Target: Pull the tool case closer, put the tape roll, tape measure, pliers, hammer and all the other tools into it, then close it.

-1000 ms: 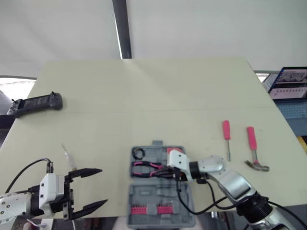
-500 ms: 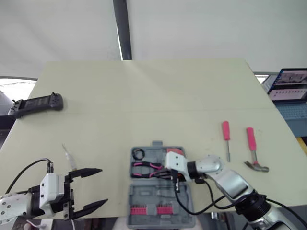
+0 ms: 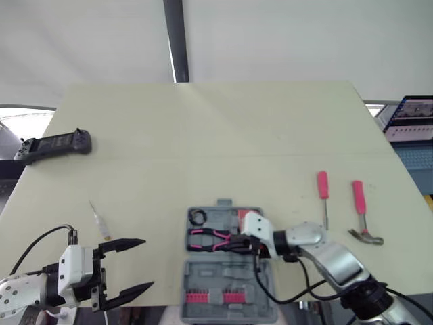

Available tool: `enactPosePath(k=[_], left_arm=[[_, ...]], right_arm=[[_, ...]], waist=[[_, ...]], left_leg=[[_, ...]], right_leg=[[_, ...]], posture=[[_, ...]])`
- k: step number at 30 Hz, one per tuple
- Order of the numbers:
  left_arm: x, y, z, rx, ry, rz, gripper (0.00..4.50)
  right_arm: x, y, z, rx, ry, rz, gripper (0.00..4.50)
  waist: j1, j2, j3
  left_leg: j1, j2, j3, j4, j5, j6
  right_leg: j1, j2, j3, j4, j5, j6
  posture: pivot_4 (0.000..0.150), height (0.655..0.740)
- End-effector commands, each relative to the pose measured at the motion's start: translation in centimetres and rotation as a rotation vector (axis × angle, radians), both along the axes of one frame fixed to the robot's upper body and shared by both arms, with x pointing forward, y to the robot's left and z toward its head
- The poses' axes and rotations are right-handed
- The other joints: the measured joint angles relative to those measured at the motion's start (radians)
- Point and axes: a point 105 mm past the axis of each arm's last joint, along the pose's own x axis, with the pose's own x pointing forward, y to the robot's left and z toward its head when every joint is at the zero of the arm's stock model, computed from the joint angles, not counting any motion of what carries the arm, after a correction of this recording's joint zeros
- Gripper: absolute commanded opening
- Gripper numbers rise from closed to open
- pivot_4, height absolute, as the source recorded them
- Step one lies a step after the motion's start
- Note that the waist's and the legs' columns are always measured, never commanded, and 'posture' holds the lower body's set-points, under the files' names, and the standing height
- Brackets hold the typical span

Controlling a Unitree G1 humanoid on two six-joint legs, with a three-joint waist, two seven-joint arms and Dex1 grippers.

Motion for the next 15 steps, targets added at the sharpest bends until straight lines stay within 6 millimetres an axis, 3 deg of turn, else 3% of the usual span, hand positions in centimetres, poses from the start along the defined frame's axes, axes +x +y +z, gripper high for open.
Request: enactPosePath(k=[1,4,11,15], left_arm=[[0.8,0.2,0.8,-0.009,-0.001,0.048,4.50],[1.6,0.9,0.4,0.027,-0.004,0.115,4.50],[0.5,2.3,-1.4,0.079,0.046,0.137,4.50],[0.0,2.3,-1.5,0.103,0.012,0.129,4.50]], right_arm=[[-0.7,-1.9,3.8,0.039,-0.037,-0.025,0.07],[-1.1,-4.1,4.0,-0.003,-0.014,-0.092,0.83],[-2.7,-8.7,2.9,-0.061,0.056,-0.201,4.42],[-3.4,-10.6,1.9,-0.078,0.070,-0.255,4.47]], waist=[[0.000,0.001,0.001],[0.000,0.000,0.001],[-0.001,0.000,0.001],[0.000,0.000,0.002]], left_leg=[[-0.001,0.000,0.000,0.000,0.000,0.000],[0.000,0.000,0.000,-0.001,0.000,0.000],[0.000,0.000,0.002,-0.001,0.000,0.001],[0.000,0.000,0.002,0.001,0.000,0.001]], right_leg=[[-0.001,0.000,0.000,0.000,0.000,0.000],[-0.001,0.001,-0.001,0.000,0.000,0.000],[0.000,0.001,-0.001,-0.001,0.000,0.000],[0.001,0.001,-0.001,-0.001,0.001,0.001]], posture=[[0.150,0.7400],[0.150,0.7400],[0.150,0.7400],[0.150,0.7400]])
